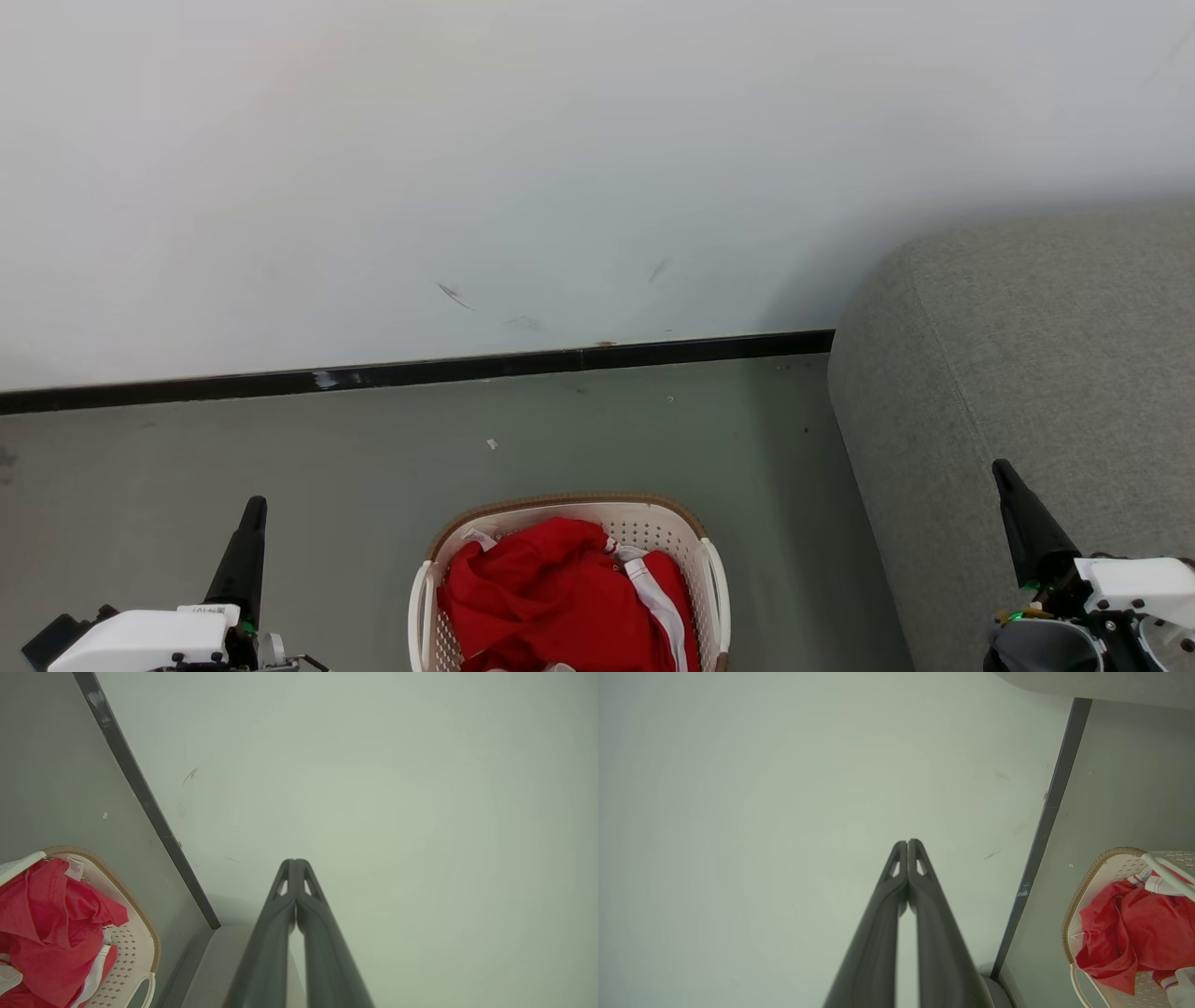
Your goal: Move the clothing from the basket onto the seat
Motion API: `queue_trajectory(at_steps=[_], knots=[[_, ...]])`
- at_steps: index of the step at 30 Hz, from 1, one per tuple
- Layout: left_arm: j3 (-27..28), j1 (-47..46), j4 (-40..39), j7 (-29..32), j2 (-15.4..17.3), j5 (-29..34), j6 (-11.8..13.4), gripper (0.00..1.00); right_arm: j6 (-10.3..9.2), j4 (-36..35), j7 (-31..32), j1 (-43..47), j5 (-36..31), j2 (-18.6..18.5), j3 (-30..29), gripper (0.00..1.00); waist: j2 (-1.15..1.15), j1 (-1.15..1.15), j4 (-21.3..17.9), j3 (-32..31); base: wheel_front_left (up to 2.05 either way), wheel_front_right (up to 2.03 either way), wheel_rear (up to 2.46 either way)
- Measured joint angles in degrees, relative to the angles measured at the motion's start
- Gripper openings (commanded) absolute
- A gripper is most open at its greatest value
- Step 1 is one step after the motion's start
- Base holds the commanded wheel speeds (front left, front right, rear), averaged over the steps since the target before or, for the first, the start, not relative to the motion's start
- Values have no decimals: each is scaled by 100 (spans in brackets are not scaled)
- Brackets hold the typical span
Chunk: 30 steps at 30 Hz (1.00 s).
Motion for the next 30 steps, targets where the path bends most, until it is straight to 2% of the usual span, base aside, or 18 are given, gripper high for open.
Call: queue_trajectory(at_steps=[30], knots=[[0, 0, 0, 0, 0, 0, 0, 0, 0, 0, 0, 0, 0, -1, 2, 0, 0, 0, 0, 0, 0, 0, 0]])
